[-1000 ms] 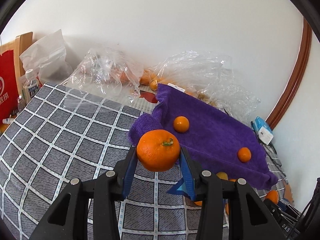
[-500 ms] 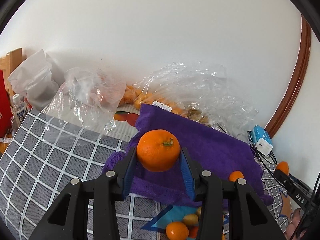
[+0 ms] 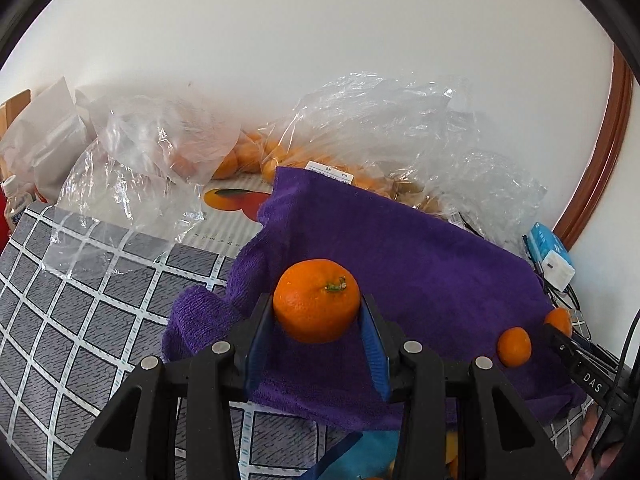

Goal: Organize fruits
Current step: 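Lower the oranges onto the towel and open both tools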

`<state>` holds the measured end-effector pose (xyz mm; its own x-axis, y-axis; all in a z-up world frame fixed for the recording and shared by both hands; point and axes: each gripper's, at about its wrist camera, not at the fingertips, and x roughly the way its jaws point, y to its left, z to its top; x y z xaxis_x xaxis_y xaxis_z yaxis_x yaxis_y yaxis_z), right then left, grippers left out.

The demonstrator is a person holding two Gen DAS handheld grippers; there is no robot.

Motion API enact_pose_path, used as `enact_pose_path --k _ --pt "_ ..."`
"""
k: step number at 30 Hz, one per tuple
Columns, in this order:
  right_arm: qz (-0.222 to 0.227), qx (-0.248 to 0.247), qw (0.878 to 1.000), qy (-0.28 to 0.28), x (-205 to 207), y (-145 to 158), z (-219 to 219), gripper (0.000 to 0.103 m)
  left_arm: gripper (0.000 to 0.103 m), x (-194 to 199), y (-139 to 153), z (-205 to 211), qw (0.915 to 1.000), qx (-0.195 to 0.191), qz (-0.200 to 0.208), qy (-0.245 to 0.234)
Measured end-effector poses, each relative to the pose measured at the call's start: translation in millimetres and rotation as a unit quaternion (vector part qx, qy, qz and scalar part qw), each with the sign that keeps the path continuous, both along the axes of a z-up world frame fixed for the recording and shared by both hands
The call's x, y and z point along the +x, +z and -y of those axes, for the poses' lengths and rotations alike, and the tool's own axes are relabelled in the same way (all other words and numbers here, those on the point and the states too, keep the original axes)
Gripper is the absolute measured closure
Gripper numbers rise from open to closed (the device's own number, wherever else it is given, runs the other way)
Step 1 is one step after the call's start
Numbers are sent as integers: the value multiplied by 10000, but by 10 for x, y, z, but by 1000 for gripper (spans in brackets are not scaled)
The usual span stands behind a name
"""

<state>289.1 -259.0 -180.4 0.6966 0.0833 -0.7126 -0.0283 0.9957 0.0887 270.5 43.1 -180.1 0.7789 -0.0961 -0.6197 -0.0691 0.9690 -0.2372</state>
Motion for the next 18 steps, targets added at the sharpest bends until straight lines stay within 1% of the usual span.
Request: enact_pose_path --k 5,11,15,18 --pt "-159 -18 9999 -19 63 -114 6 61 63 49 -79 5 9999 38 -148 -11" --pt "-156 -207 9997 -9 64 -141 -49 61 62 49 -103 17 9998 116 -166 -48" --pt "-255 -294 9992 66 70 -188 -107 61 62 56 -118 43 9995 252 -162 -65" --pt "-239 -423 9988 73 66 -199 -137 61 62 76 -116 71 9993 326 -166 -77"
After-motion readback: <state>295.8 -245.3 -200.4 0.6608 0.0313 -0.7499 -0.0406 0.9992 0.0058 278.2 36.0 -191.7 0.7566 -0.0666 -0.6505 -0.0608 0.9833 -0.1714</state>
